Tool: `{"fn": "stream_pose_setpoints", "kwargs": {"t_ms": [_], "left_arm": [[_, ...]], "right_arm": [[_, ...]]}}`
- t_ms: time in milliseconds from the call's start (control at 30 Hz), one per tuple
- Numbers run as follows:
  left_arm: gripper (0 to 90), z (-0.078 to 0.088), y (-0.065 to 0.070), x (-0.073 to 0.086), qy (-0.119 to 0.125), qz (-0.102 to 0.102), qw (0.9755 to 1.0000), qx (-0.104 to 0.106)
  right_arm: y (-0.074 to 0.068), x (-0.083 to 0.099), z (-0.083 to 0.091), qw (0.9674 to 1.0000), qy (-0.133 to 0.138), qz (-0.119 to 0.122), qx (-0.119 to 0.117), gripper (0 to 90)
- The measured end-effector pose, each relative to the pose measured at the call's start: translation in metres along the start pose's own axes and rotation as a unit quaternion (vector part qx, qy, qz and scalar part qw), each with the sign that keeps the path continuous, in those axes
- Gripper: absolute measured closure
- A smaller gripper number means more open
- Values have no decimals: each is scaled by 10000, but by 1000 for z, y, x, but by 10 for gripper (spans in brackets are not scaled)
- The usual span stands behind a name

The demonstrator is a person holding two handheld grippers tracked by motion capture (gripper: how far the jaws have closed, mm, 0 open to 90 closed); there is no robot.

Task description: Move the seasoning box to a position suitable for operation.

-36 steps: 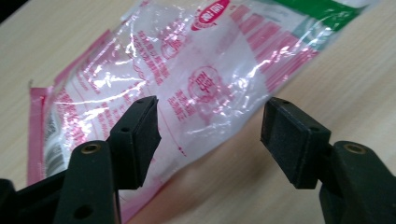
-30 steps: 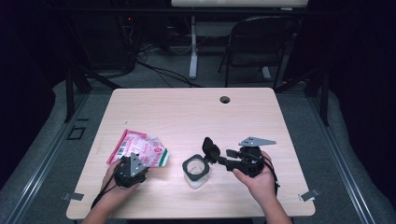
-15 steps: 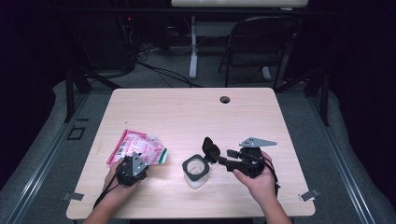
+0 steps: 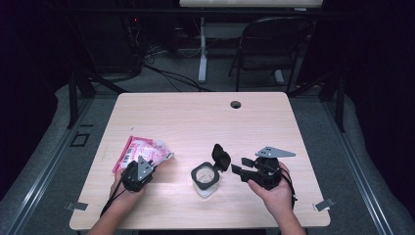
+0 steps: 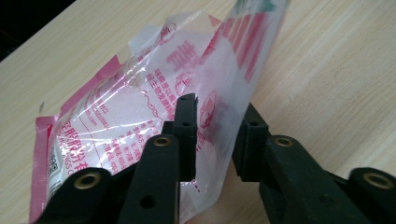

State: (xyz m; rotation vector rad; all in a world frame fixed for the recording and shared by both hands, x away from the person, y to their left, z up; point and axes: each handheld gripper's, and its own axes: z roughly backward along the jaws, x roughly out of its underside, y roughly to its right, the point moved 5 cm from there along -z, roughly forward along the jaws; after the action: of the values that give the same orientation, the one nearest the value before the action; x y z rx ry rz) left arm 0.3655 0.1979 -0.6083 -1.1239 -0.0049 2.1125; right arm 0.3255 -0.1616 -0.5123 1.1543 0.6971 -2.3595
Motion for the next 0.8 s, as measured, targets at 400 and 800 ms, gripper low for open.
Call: {"fn": "stream_pose_setpoints", "kwargs": {"t_ms": [400,800], "left_arm": [[769,-7,-4,2,7,546,9980,309],[863,-11,-12,3,-15,987,9937,534]], "right_arm": [[2,3,2,10000,23,-23,58,493],[2,6,3,10000,-12,-20,84,493]]}}
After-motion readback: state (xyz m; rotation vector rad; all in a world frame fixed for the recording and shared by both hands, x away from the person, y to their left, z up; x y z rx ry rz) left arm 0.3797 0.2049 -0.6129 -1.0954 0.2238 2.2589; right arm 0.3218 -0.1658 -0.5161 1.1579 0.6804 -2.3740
